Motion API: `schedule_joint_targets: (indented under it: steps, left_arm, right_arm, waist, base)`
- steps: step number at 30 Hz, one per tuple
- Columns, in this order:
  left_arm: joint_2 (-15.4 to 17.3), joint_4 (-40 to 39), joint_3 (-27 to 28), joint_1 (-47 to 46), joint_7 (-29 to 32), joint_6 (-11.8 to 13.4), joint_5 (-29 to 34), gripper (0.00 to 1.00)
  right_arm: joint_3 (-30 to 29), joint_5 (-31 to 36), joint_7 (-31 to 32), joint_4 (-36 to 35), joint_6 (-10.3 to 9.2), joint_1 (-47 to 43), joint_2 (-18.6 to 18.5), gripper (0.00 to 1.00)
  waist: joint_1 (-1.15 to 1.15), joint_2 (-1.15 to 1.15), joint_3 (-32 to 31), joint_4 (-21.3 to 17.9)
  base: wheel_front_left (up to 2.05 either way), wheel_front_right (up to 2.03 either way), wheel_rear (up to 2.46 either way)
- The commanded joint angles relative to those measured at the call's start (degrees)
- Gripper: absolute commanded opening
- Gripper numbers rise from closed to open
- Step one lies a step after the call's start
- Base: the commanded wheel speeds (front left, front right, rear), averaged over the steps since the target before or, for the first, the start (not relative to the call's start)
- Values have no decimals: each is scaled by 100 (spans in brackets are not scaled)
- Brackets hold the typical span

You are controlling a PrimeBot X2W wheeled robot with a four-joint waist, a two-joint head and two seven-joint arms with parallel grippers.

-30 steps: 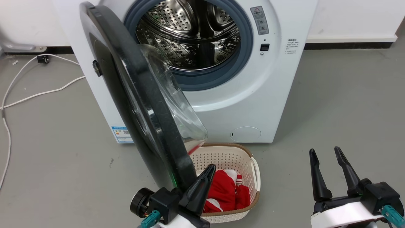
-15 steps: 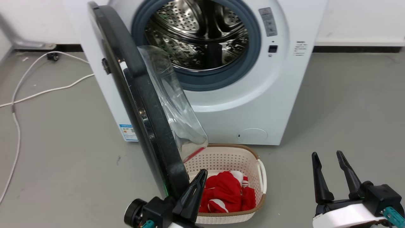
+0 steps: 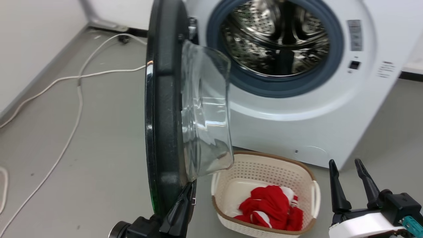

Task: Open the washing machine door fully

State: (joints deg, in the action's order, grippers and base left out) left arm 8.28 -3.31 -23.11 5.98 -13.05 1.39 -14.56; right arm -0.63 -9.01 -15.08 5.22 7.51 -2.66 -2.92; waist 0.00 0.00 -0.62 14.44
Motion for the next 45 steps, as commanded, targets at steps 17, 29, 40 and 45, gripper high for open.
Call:
schedule_joint_targets:
  steps: [17, 29, 40, 45]
  left_arm:
    - [396, 532, 1324, -502, -191, 224, -541, 0]
    - [650, 1038, 2998, -1022, -226, 144, -532, 0]
    - [522, 1376, 4025, -1304, -215, -164, -30, 0]
    - [145, 1109, 4019, -907, -216, -306, 265, 0]
  right_arm:
    - [95, 156, 0, 107, -4, 316, 8, 100]
    - [101, 197, 11, 97, -4, 425, 8, 100]
    - [75, 185, 2, 117, -4, 472, 8, 100]
    - [36, 85, -8, 215, -4, 411, 8, 100]
  waist:
    - [0, 0, 455, 688]
    - [0, 0, 840, 221]
    - [0, 0, 903, 143]
    - [0, 0, 699, 90]
  base:
    - [0, 0, 0]
    - [0, 0, 0]
    - [0, 0, 0]
    - [0, 0, 0]
